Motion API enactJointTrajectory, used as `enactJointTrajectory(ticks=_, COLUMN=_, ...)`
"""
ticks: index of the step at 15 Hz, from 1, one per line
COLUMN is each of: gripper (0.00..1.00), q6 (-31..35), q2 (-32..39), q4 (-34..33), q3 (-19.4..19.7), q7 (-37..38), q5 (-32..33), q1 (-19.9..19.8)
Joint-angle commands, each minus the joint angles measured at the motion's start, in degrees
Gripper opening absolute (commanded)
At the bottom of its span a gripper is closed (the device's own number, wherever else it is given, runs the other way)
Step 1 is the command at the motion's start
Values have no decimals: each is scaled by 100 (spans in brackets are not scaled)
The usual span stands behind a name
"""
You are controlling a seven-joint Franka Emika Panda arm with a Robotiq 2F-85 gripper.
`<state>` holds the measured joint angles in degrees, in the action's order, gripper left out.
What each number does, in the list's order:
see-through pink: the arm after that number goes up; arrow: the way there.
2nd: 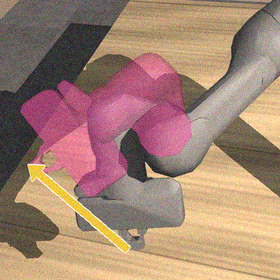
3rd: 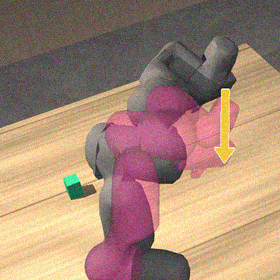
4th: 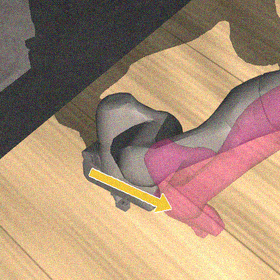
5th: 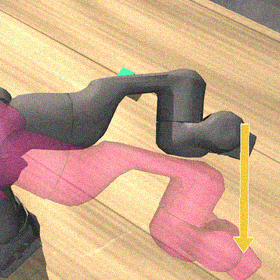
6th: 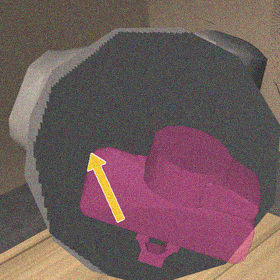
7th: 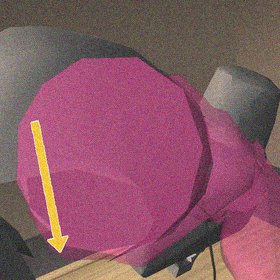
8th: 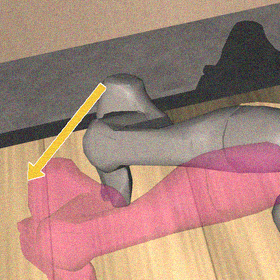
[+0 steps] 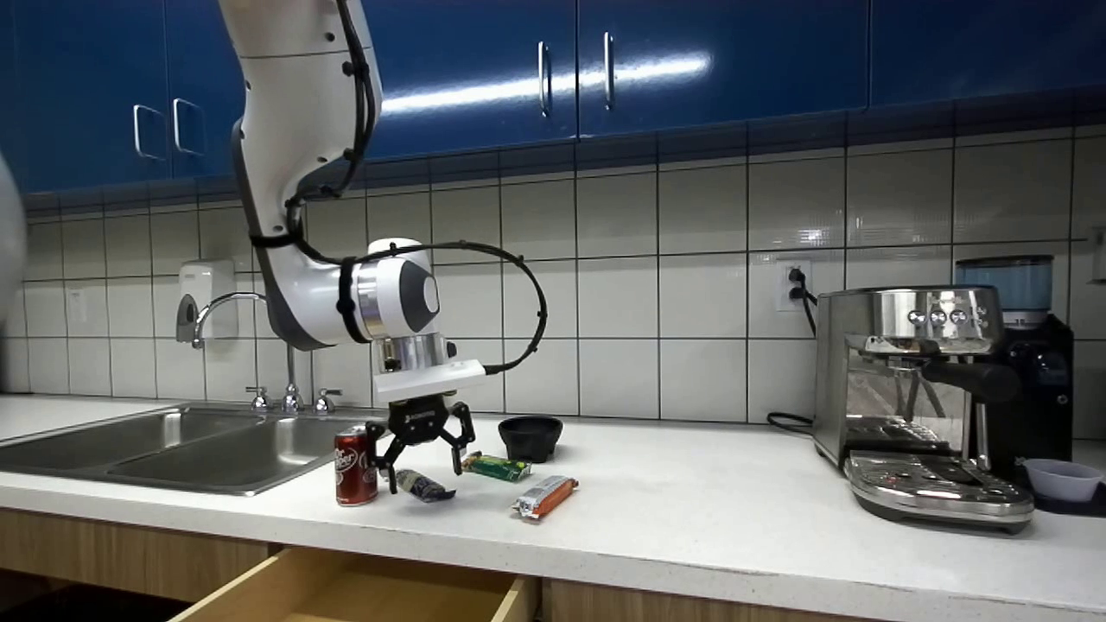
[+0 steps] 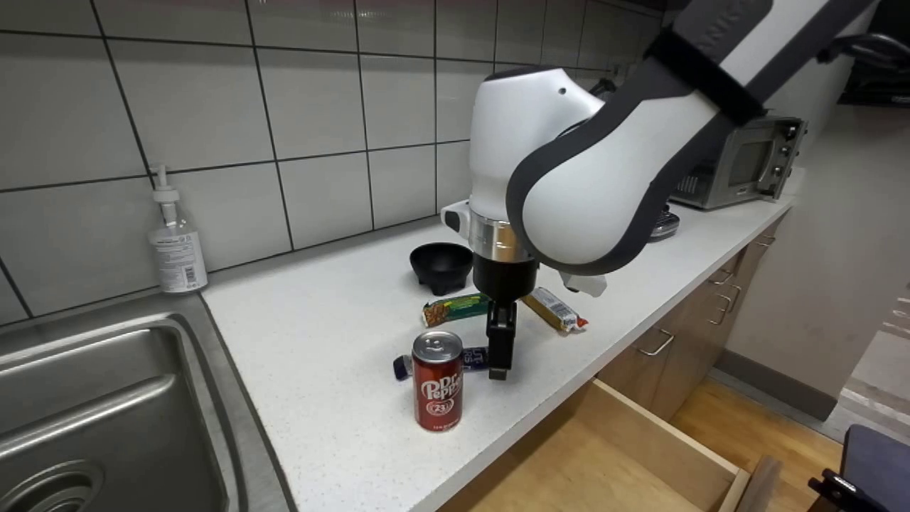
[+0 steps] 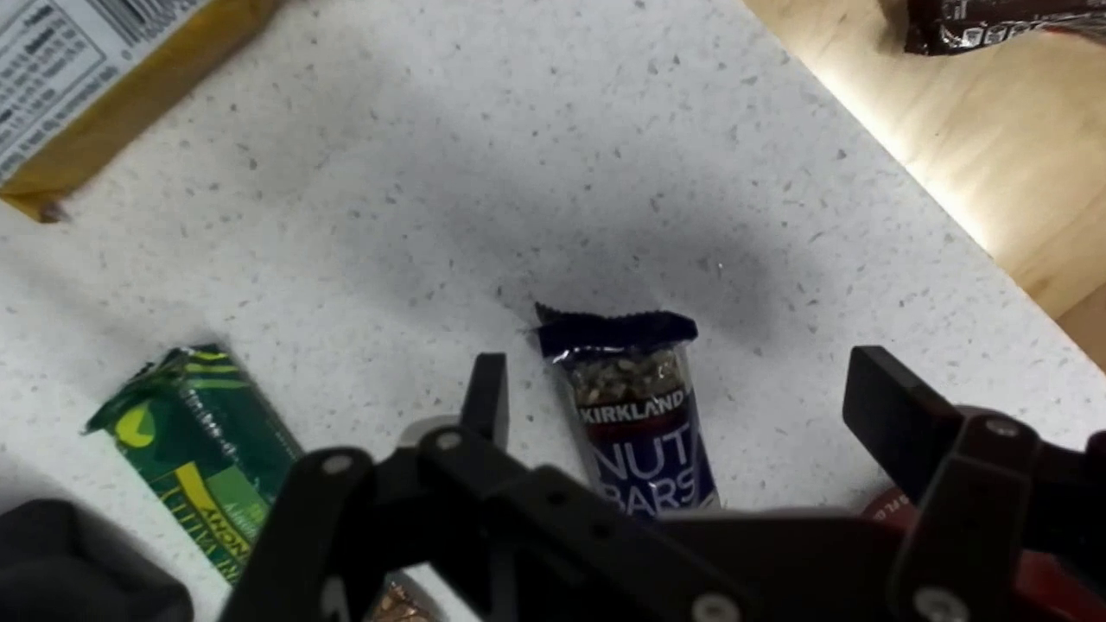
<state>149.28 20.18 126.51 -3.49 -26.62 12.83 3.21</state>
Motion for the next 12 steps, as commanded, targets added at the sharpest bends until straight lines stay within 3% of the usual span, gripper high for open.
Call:
enactJointTrajectory(ticks=1, gripper=100, q6=-89, q2=246, q4=-348, q3=-172, q7=-274, q5=13, q1=-148)
enactJointTrajectory(ticks=12, gripper=100, q6=-144, q2=719, q4=-861, q3=-281, q7=-457, q5=23, q1=-187)
